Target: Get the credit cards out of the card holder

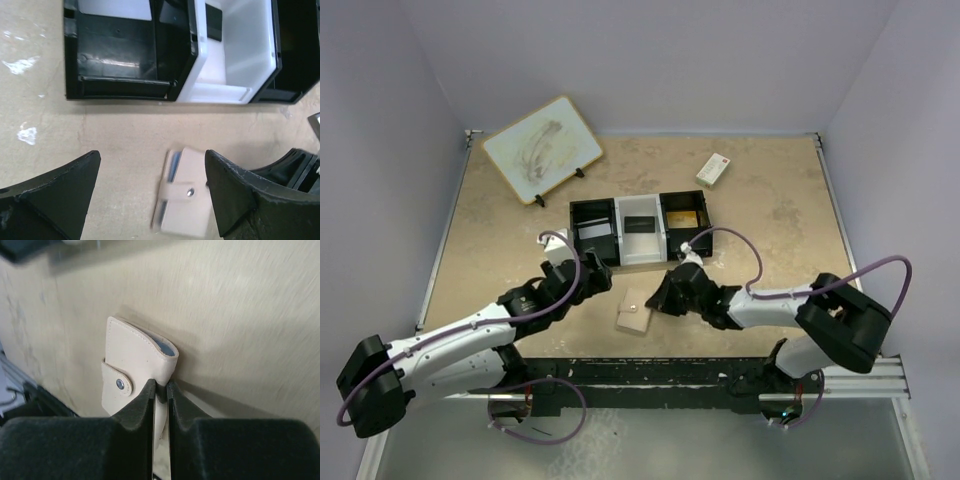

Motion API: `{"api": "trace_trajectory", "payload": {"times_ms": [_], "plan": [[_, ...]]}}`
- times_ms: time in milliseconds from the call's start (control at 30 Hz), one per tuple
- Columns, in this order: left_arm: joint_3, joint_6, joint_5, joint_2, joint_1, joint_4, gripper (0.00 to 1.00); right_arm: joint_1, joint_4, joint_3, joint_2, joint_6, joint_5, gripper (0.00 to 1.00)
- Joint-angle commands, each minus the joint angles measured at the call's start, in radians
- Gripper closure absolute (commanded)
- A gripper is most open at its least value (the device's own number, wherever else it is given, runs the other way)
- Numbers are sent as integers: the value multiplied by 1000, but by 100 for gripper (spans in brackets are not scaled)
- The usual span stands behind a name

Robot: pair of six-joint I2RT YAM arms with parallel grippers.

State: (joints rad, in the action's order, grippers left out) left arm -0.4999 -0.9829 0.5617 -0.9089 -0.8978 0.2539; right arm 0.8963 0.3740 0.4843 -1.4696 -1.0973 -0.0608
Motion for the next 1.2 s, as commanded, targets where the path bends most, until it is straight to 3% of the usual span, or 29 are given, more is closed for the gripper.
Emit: {"api": "trace_trajectory", "payload": {"times_ms": [0,200,400,533,633,733,867,1167], "plan": [[25,49,-140,-28,-1,-157,18,104,-134,-74,49,-130,14,76],[94,36,-256,-39,-1,-225,21,107,-351,-25,208,-121,-76,51],[145,-2,-306,-6,-3,-211,25,106,-391,-25,409,-52,-83,49],[196,-74,-273,41,-2,-181,25,30,-508,96,473,119,-267,45],[197,-81,-246,63,-3,-148,25,-164,-589,219,440,303,-287,44],[196,-85,-257,66,-3,-163,25,-271,-518,286,393,485,-184,38],[196,-84,-275,37,-2,-182,25,-306,-413,347,306,610,-48,30],[198,-88,-281,53,-3,-172,25,-316,-342,456,79,639,88,25]]}}
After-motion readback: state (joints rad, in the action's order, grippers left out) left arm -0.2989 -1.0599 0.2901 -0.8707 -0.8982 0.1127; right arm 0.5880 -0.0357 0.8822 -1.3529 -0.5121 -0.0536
